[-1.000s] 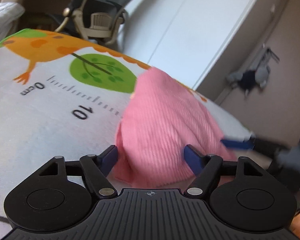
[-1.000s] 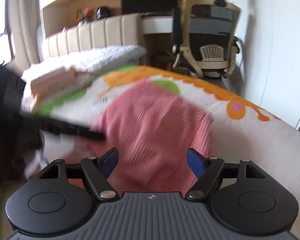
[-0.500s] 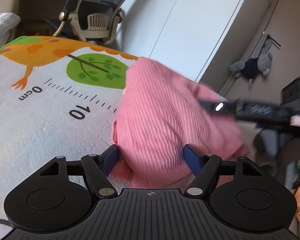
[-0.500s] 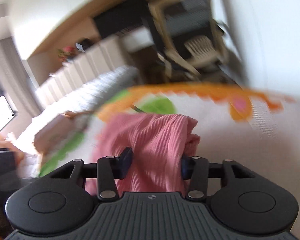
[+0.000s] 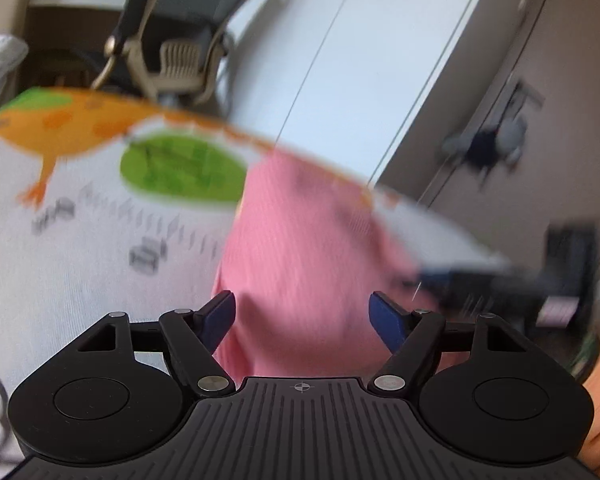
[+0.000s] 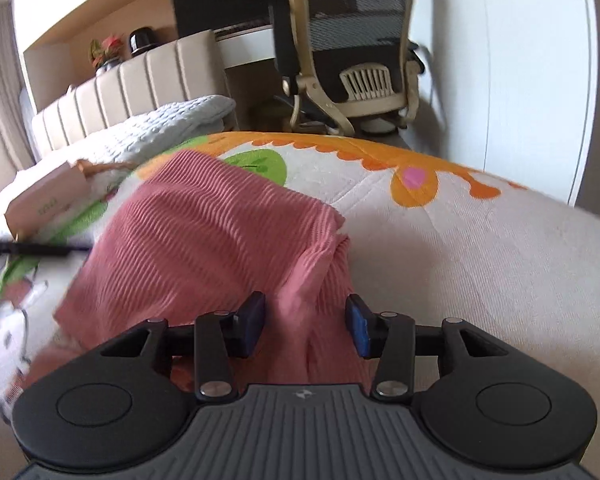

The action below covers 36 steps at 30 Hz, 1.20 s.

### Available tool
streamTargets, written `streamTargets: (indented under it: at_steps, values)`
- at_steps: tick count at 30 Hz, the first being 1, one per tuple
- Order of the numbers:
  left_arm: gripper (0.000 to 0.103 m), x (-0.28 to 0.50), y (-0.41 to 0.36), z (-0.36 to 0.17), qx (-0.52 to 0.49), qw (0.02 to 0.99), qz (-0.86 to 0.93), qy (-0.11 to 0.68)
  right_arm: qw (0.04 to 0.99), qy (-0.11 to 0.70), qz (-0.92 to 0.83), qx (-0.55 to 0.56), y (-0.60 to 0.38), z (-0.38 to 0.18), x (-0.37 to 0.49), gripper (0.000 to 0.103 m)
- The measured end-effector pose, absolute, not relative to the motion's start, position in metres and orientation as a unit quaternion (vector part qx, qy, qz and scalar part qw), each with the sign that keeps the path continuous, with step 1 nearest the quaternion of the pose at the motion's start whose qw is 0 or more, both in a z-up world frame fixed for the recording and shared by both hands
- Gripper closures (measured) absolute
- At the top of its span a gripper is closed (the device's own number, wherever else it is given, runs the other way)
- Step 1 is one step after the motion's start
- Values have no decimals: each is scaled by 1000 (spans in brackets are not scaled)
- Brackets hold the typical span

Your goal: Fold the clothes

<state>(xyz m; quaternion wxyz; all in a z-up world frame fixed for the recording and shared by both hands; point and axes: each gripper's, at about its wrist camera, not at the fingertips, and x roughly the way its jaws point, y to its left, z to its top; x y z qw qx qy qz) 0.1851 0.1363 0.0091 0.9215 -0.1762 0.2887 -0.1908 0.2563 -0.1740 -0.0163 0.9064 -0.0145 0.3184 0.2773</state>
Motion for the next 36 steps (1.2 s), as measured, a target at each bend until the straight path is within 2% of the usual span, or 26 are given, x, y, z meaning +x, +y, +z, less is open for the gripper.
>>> streamTargets:
  at_steps: [3,5,7,9,10,12,14,17,20,21,22,23,27,28,30,36]
  values:
    - [24,200,141,28,-228,901,-259,261,908,314,278,-17,-173,-16,254,59]
    - [16,218,135,28,-254,887,-281,265,907,315,279,-12,-176,-16,255,58]
    - [14,243,124,15,-260,883,-257,295,907,317,276,-10,-177,-15,254,57]
    - [17,265,113,-4,-246,885,-208,338,907,318,274,-12,-177,-15,253,52]
    - [23,266,114,-5,-243,886,-203,340,907,320,272,-15,-177,-15,251,49]
    - [24,265,117,-4,-239,888,-200,337,906,322,272,-19,-179,-15,247,49]
    - [13,248,125,10,-232,896,-209,316,905,325,273,-20,-181,-15,242,49]
    - [12,210,128,24,-146,922,-185,307,906,323,272,-30,-183,-9,230,49]
    - [11,173,119,12,-80,921,-187,332,909,293,288,-73,-187,1,203,47]
    - [11,160,115,8,-59,919,-188,341,904,287,303,-86,-188,2,195,44]
    - [11,148,112,3,-37,917,-188,349,900,282,318,-99,-189,3,186,34]
    - [11,142,107,-2,-16,917,-185,353,894,277,333,-111,-190,3,178,28]
    - [15,145,89,-19,30,910,-191,366,877,271,350,-186,-175,-7,163,29]
    - [16,150,87,-21,36,910,-190,368,877,267,347,-201,-170,-9,163,33]
    - [16,160,85,-22,46,914,-175,362,880,262,341,-203,-162,-7,173,38]
    - [20,203,93,-16,31,939,-90,330,894,248,299,-221,-137,-3,232,39]
